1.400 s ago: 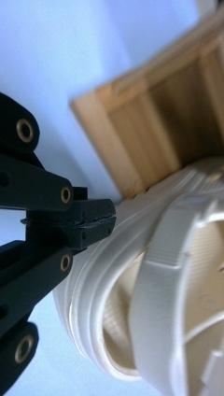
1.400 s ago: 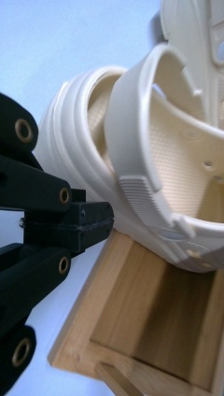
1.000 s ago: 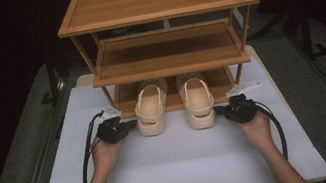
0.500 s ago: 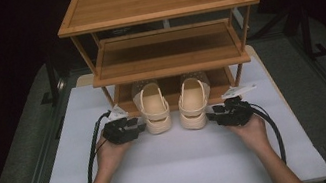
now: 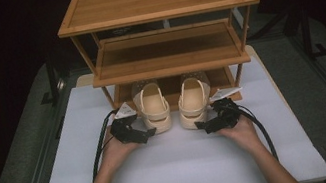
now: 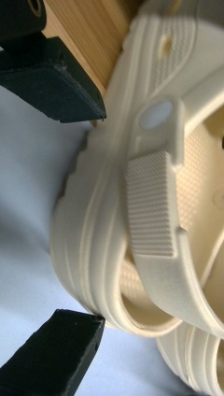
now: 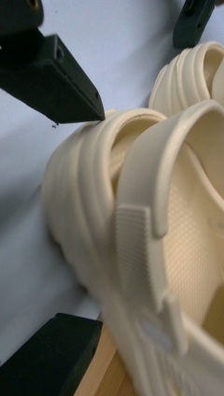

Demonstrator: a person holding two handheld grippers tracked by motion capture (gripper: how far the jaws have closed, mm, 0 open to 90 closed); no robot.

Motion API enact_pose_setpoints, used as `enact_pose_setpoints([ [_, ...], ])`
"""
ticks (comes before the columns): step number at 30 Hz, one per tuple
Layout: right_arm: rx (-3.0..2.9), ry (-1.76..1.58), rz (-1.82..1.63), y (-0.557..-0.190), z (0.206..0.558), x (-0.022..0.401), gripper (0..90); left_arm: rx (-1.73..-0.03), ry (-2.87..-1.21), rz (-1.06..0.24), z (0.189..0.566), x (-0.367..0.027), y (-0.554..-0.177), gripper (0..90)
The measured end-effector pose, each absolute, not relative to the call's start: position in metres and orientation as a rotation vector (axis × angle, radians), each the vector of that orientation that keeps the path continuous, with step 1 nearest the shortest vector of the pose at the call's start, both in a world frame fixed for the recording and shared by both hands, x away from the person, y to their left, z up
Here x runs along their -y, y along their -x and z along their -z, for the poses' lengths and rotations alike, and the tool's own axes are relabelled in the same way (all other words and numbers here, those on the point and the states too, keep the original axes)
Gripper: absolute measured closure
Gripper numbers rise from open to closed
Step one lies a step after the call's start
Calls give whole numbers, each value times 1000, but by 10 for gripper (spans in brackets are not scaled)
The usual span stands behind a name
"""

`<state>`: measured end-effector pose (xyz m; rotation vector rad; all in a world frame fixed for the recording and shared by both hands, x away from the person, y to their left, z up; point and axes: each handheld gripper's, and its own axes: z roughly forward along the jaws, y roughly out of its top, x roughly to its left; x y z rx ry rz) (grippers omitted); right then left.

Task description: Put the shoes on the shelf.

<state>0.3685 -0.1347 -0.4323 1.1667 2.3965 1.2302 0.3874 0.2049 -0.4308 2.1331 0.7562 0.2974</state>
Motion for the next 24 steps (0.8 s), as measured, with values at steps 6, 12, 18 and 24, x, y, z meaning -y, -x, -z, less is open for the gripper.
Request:
enact_pose_setpoints([
  [6,-2408,-1145,-1260,-374,433,127,13,-722,-2129,-264,433,-196,-394,22],
  [12,-2410,-1138,-1248,-378,433,118,11,-714,-2141,-268,433,-189,-398,24],
  [18,-2387,-1153,-1243,-381,434,115,2,-727,-2124,-267,434,-187,-401,22],
  [24,-2358,-1156,-1263,-386,432,113,0,-717,-2106,-275,433,-185,-405,18],
])
